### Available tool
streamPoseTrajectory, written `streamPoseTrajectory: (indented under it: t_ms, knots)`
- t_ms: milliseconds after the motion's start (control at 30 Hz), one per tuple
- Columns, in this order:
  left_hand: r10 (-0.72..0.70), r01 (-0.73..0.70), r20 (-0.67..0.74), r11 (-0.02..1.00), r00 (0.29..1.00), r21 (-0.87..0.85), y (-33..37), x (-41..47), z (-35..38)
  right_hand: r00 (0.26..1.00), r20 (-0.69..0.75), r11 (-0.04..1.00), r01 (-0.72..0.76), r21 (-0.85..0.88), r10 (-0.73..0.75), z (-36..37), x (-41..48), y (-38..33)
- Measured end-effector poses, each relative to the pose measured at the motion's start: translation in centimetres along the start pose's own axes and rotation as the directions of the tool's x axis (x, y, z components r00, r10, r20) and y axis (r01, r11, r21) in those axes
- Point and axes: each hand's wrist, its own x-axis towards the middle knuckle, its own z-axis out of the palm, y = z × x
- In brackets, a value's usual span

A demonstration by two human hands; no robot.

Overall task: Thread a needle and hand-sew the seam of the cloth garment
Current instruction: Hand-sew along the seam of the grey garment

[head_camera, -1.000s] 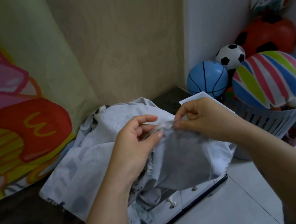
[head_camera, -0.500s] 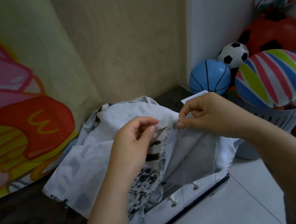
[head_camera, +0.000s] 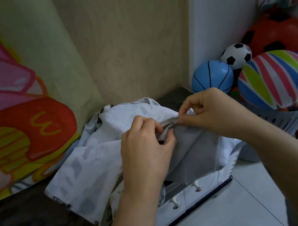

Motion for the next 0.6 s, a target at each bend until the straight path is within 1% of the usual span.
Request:
streamPoseTrajectory:
  t_ms: [200, 367, 500, 600]
  knots:
    - [-0.027, 0.027, 0.007, 1.0, 1.0, 0.016, 0.5, -0.3, 0.6, 1.0, -0.026, 1.0, 0.006, -0.008, -0.006, 0.0, 0.0, -0.3]
    - [-0.086, 0.087, 0.024, 0.995, 0.996, -0.039, 0.2, -0.4, 1.0, 1.0, -0.019, 1.0, 0.015, 0.026, -0.015, -0.1, 0.0, -0.5]
    - [-0.044, 0.041, -0.033, 0.996, 0.998, -0.082, -0.1, -0.4, 0.5, 1.0, -0.003, 0.999, -0.003, 0.034, 0.003, -0.4, 0.1, -0.4]
    - [-0.033, 0.033, -0.005, 0.998, 0.999, -0.046, -0.6, -0.2, -0.1, 1.0, 0.017, 1.0, -0.016, 0.006, 0.016, -0.4, 0.2, -0.1]
